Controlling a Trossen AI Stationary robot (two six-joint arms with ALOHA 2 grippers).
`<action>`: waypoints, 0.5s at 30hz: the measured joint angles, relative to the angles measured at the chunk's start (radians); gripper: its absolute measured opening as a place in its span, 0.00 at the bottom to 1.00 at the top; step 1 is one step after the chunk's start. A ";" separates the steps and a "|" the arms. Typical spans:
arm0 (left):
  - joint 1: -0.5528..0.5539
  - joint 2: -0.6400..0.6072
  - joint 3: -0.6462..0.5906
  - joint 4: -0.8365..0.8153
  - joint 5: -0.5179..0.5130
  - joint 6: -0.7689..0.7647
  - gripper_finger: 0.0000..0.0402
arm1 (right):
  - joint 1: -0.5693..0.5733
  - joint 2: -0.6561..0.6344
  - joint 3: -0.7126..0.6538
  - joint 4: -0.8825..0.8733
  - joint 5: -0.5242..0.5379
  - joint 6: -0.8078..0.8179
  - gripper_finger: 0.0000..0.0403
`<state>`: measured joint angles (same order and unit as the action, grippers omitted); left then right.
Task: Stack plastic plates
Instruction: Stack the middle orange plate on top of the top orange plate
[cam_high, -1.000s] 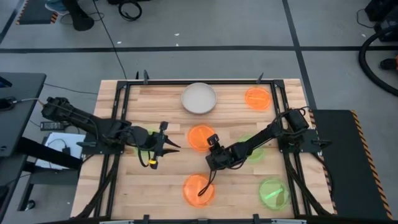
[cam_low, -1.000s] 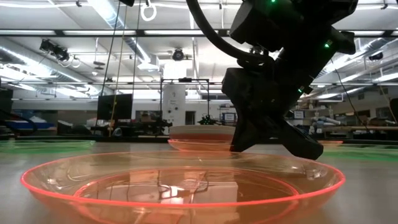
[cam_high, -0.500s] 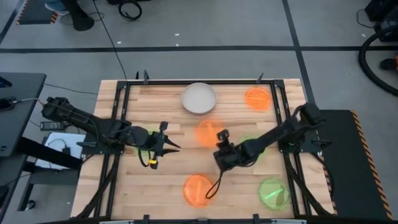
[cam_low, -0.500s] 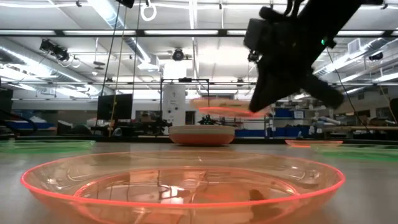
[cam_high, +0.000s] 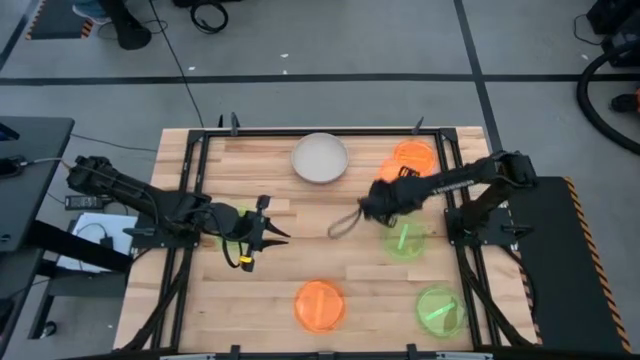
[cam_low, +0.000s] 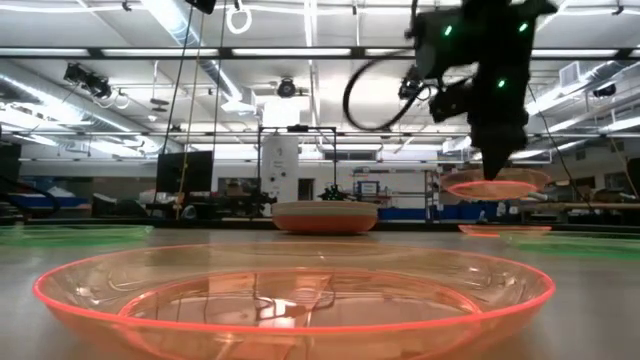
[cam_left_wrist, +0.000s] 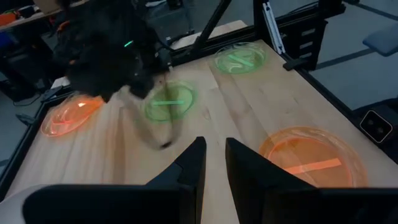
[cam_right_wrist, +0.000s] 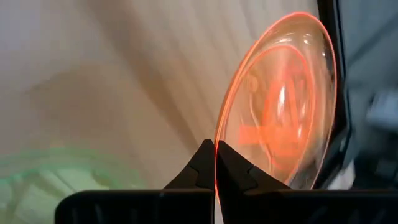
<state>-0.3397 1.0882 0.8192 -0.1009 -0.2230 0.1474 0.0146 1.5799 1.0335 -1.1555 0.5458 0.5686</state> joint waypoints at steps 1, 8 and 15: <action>0.000 0.000 0.000 0.000 0.000 0.000 0.17 | -0.039 0.004 -0.005 0.002 -0.005 0.024 0.01; 0.000 0.000 0.000 0.000 0.000 0.001 0.17 | -0.279 0.021 -0.040 0.018 0.065 0.083 0.01; 0.000 0.000 0.000 0.005 0.000 0.005 0.17 | -0.431 0.062 -0.058 0.178 0.064 -0.006 0.02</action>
<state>-0.3400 1.0882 0.8196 -0.0959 -0.2234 0.1526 -0.4166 1.6415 0.9757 -0.9773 0.6095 0.5623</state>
